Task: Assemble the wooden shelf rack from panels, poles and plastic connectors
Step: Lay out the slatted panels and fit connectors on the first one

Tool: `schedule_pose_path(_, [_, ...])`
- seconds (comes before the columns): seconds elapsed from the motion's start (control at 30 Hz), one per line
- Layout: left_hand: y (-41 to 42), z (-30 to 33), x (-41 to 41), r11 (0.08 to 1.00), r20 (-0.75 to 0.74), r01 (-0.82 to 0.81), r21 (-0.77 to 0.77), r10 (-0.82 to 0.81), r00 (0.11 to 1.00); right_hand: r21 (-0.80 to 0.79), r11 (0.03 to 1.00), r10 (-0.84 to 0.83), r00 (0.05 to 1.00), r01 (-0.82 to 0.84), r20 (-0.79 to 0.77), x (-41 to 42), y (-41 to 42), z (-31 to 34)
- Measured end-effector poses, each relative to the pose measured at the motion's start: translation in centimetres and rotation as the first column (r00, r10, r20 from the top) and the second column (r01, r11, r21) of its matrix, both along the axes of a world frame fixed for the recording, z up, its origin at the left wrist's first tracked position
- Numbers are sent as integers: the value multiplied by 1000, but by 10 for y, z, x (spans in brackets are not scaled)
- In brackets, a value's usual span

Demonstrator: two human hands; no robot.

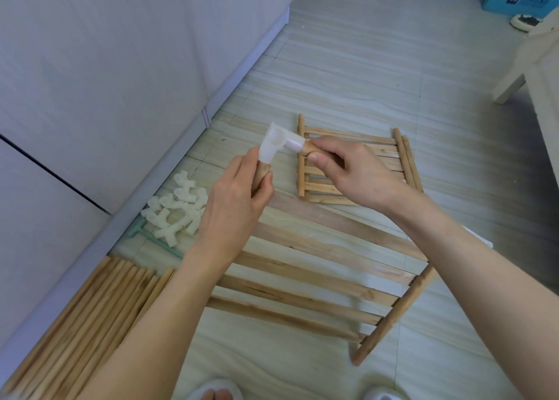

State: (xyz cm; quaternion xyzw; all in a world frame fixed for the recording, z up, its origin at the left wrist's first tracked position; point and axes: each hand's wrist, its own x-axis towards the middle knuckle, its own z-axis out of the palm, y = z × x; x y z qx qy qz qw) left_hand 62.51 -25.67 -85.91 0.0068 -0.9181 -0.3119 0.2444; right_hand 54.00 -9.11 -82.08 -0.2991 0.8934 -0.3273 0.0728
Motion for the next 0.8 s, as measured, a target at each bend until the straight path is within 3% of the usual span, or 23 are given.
schedule_pose_path(0.13, [0,1,0,999,22,2,-41,-1,1000,11,1000,-11,994,10,107,0,1,1])
schedule_pose_path(0.27, [6,0,3,990,47,102,-101,-98,994,-183,983,56,934,11,353,4,-10,9])
schedule_pose_path(0.47, [5,-2,2,968,78,160,-194,-147,986,-243,970,101,929,-12,355,13,-12,-3])
schedule_pose_path(0.57, [11,1,-3,975,71,165,-148,-156,985,-346,936,85,910,67,407,14,-11,-2])
schedule_pose_path(0.7, [18,-2,-9,986,75,159,-53,-155,985,-333,940,68,918,72,391,11,-9,2])
schedule_pose_path(0.8, [18,-5,-7,977,75,180,-118,-172,982,-316,946,58,919,74,390,11,-5,-3])
